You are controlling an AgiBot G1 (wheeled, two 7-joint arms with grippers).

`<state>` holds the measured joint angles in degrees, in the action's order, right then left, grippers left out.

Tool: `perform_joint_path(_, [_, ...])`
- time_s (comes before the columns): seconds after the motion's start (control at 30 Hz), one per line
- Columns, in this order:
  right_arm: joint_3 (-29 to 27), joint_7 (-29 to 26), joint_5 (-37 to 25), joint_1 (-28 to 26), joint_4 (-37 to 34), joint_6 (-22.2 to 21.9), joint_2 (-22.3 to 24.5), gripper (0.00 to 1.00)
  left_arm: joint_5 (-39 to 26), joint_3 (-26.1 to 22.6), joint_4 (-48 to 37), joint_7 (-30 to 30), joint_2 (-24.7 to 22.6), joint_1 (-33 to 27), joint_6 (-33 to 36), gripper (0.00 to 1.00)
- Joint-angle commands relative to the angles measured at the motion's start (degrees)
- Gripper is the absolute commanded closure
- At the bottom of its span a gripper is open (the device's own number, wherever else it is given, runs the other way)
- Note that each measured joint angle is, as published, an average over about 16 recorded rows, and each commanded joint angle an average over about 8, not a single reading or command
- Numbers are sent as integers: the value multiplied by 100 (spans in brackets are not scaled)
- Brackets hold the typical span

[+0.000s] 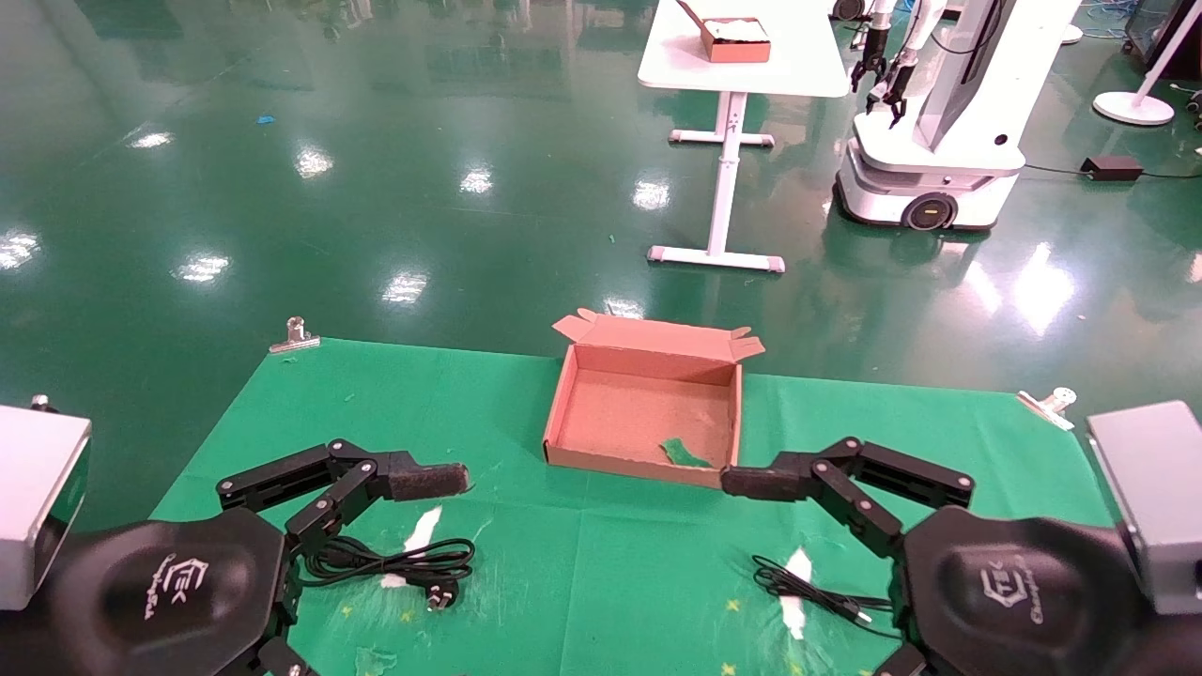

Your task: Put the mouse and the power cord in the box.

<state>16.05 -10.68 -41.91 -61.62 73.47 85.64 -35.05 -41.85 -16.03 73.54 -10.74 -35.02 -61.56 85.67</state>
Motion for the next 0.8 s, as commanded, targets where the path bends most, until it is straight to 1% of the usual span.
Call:
perform_joint_path(0.03, [0,0,0,0,0,0,0,0,0,0,0,0,0,0,0,0])
perform_joint_path(0.63, [0,-1,1,1,1,1,0,0,-5,-2,0,0,0,0,0,0])
perform_joint_path(0.8, [14,40,-76,-5,-31,12,31,0,-143,-54,-33,64,-7,-48,43,0])
